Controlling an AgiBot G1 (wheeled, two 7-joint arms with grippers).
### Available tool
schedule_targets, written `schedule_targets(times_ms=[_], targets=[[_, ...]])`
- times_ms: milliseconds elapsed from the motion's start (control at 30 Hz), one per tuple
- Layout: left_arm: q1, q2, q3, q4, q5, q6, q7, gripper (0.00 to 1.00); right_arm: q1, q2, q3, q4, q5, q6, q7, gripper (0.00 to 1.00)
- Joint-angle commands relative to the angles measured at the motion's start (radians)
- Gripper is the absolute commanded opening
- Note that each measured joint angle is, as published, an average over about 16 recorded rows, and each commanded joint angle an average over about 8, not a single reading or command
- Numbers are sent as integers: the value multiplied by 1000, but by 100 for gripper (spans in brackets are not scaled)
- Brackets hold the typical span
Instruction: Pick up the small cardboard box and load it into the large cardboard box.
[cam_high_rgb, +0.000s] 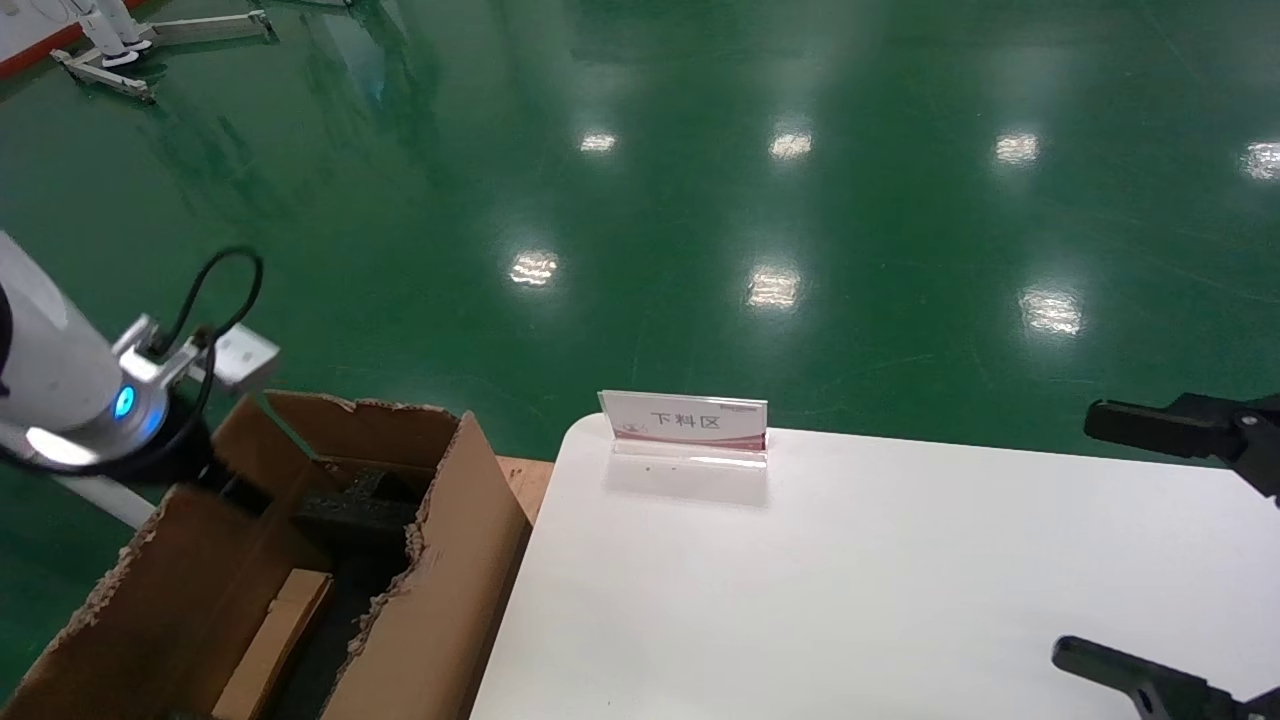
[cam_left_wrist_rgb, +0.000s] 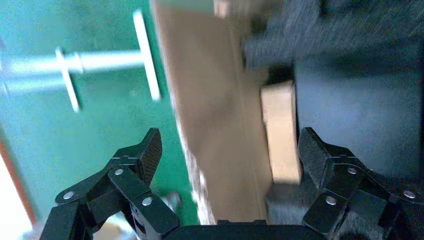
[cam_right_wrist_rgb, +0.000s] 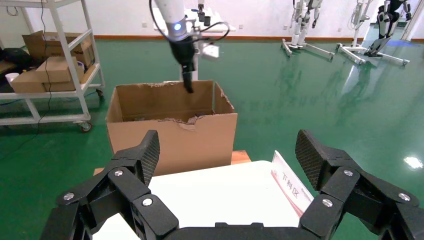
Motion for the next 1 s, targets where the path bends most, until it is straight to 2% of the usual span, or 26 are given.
schedule_targets(times_ms=[33,233,433,533,633,800,1000], targets=[[-14,-1,-26,-1,12,-15,32,100,0,0,0,0,0,0,0,100],[-62,-91,-130,-2,-53,-101,289,100,0,0,0,0,0,0,0,100],[-91,-242,-256,-3,-243,-162,667,100,0,0,0,0,0,0,0,100],[-94,-287,-292,-3,-307,-168,783,100,0,0,0,0,0,0,0,100],[-88,-287,-300,-2,-308,-166,797,100,0,0,0,0,0,0,0,100],[-61,-240,-307,2,-260,-151,734,100,0,0,0,0,0,0,0,100],[-5,-205,-363,9,-252,-126,722,100,0,0,0,0,0,0,0,100]])
